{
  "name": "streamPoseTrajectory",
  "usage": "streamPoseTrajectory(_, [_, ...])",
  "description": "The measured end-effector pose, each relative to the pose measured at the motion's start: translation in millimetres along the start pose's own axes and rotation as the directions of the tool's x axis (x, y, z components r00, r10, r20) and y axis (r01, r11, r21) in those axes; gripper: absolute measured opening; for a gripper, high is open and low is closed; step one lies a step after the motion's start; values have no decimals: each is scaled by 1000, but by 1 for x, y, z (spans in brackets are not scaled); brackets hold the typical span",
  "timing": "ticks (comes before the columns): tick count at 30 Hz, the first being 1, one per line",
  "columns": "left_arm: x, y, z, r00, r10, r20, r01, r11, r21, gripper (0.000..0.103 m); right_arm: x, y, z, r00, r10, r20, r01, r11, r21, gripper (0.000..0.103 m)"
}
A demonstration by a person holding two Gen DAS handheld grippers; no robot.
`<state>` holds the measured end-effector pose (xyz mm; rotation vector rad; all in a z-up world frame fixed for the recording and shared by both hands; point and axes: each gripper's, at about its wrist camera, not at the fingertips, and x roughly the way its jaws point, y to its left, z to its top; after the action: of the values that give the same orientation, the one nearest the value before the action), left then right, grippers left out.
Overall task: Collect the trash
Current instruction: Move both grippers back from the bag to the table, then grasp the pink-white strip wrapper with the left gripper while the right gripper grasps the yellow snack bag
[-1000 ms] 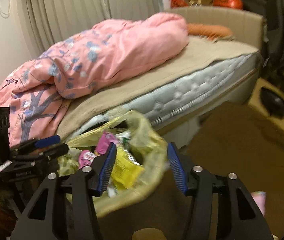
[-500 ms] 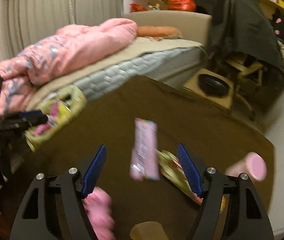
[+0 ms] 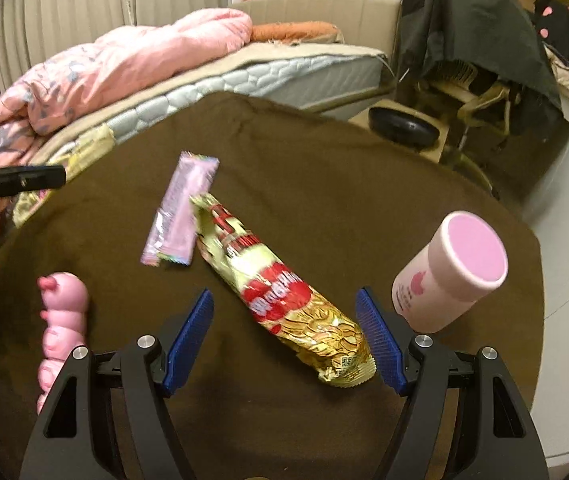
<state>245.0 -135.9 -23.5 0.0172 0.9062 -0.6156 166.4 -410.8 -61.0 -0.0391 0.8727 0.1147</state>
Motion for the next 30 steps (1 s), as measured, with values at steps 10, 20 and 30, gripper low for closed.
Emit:
streamPoseTrajectory(10, [67, -46, 38, 992, -41, -117, 51, 995, 89, 71, -36, 15, -31, 998, 49, 24, -49, 999, -8, 69])
streamPoseTrajectory(20, [118, -79, 50, 978, 101, -182, -48, 960, 276, 61, -70, 7, -49, 996, -33, 81, 36, 999, -33, 69])
streamPoseTrajectory(30, [81, -32, 28, 981, 82, -178, -21, 947, 321, 58, -49, 9, -40, 996, 10, 90, -3, 997, -78, 69])
